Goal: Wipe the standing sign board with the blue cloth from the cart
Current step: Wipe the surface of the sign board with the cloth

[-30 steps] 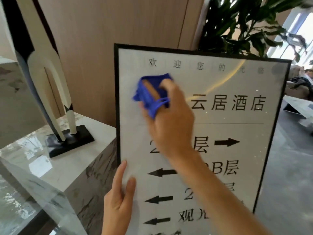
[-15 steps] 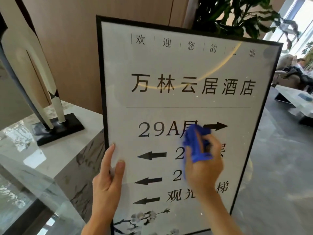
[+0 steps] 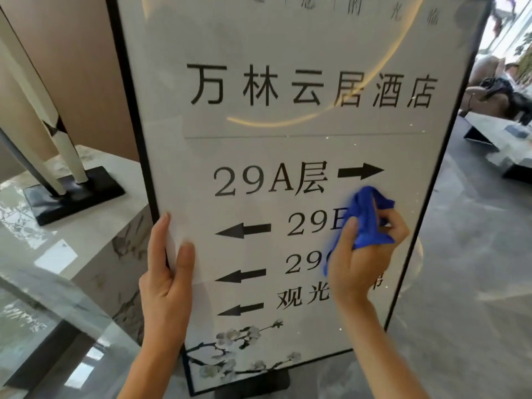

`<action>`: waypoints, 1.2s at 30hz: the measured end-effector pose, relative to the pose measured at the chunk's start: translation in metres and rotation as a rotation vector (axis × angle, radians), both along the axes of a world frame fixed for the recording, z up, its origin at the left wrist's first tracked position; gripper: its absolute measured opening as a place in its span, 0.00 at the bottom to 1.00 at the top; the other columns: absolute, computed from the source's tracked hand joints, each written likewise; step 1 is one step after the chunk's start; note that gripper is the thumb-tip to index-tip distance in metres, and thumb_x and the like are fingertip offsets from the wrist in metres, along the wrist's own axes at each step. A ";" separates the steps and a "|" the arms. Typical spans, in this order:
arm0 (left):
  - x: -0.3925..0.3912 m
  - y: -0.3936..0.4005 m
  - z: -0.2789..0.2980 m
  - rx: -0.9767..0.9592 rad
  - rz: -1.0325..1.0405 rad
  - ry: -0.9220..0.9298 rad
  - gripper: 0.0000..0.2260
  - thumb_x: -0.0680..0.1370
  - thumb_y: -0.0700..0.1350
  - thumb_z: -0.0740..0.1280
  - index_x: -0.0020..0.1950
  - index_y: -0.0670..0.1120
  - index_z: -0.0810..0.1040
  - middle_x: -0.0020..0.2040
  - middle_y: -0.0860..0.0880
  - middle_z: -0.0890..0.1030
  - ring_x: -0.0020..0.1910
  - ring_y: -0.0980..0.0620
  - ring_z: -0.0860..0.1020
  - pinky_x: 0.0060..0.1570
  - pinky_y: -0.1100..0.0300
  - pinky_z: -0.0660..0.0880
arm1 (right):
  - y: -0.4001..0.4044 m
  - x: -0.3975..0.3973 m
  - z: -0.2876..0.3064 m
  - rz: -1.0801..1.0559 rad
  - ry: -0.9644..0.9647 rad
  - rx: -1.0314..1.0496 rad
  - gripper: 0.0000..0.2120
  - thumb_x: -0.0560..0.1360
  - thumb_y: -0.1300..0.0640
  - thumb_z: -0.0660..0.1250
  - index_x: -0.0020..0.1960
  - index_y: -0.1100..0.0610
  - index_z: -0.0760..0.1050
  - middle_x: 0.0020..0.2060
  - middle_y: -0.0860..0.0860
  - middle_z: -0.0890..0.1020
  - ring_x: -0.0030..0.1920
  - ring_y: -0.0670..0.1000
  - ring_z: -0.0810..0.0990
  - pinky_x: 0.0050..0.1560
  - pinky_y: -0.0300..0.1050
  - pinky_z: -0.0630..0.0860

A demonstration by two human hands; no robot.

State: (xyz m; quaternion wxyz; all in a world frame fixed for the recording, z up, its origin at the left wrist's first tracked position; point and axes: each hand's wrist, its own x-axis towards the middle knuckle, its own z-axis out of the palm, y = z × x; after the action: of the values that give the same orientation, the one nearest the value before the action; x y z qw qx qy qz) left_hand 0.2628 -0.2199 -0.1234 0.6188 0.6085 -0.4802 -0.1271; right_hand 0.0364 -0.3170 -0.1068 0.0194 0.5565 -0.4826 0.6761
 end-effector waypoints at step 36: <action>-0.001 0.014 -0.068 -0.072 -0.053 -0.004 0.19 0.85 0.51 0.54 0.72 0.72 0.59 0.47 0.80 0.74 0.39 0.77 0.73 0.35 0.80 0.70 | 0.010 -0.064 -0.077 0.043 0.132 0.068 0.26 0.82 0.51 0.61 0.63 0.75 0.71 0.64 0.38 0.67 0.58 0.30 0.70 0.56 0.25 0.68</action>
State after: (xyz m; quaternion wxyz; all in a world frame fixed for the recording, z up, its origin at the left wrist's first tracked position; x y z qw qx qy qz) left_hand 0.2615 -0.2064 -0.1915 0.6357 0.5733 -0.5017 -0.1249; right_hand -0.0271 -0.3066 -0.1841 0.0180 0.6104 -0.4909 0.6213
